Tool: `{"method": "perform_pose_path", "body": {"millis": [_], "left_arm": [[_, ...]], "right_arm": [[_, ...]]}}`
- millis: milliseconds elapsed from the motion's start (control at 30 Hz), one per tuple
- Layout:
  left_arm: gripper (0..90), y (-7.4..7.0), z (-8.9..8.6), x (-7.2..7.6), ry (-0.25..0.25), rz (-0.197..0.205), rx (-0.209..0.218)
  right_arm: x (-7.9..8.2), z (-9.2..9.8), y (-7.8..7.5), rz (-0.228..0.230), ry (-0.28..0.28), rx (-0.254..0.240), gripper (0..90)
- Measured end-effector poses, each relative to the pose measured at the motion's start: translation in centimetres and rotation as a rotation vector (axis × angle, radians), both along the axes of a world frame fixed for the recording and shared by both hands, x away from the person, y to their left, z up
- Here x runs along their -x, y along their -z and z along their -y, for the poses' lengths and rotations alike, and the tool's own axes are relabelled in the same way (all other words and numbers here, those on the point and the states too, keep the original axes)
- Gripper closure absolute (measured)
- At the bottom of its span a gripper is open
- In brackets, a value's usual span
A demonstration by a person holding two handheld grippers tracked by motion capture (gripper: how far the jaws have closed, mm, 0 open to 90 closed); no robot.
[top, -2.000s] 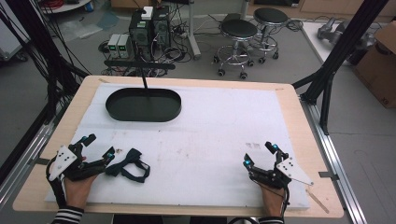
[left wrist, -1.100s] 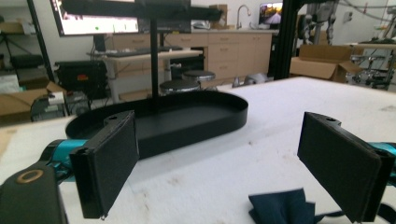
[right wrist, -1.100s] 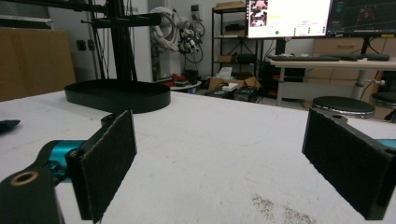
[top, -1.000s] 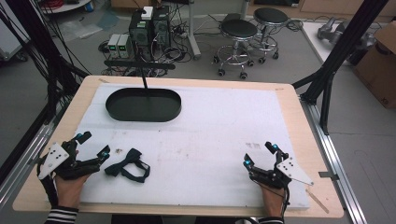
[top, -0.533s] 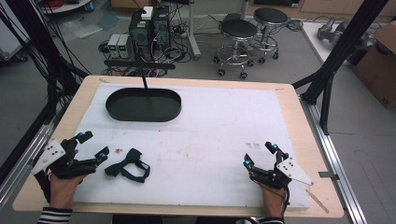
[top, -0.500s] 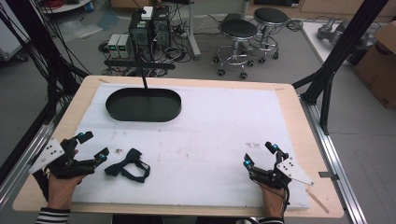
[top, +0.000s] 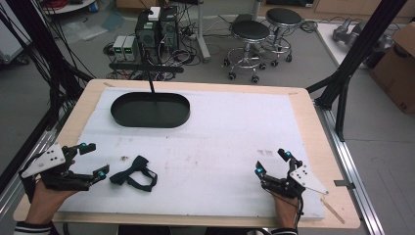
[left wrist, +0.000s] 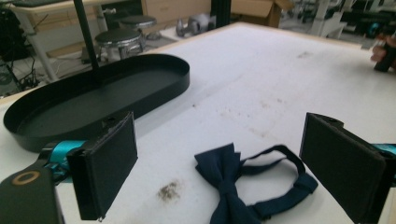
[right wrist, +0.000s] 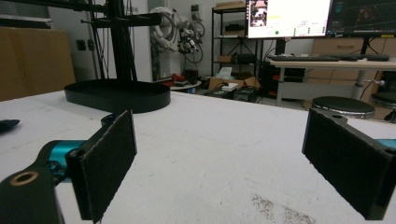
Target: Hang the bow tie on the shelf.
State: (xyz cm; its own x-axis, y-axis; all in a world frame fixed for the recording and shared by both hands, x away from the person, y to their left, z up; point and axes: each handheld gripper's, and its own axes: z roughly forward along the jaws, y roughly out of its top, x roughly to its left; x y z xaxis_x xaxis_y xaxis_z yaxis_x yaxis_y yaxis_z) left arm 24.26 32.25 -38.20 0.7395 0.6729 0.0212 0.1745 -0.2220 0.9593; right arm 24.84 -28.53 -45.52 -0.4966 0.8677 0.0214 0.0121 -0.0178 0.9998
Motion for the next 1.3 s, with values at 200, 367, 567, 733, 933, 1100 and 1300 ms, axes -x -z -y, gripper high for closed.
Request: {"method": "perform_pose_path", "body": {"millis": [200, 367, 567, 733, 933, 1100, 1300], "left_arm": [[11.7, 0.1, 0.4, 0.8, 0.043, -0.050, -0.069], [11.7, 1.1, 1.1, 1.3, 0.073, -0.093, -0.180], [11.9, 2.0, 1.7, 1.4, 0.106, -0.083, -0.252], [12.1, 2.8, 2.1, 1.2, 0.104, -0.118, -0.278], [18.3, 4.0, 3.1, 0.9, 0.100, -0.161, -0.376], [19.7, 4.5, 3.7, 0.7, 0.082, -0.187, -0.420], [24.7, 4.5, 4.1, 0.4, 0.058, -0.205, -0.471]], "right_arm": [[0.0, 0.0, 0.0, -0.001, -0.001, -0.001, 9.0], [0.0, 0.0, 0.0, -0.006, 0.000, -0.004, 9.0], [0.0, 0.0, 0.0, -0.002, 0.001, -0.005, 9.0], [0.0, 0.0, 0.0, -0.003, 0.000, -0.007, 9.0], [0.0, 0.0, 0.0, -0.004, 0.001, -0.010, 9.0], [0.0, 0.1, 0.0, -0.004, 0.001, -0.015, 9.0], [0.1, 0.2, 0.0, -0.004, 0.000, -0.024, 9.0]]}}
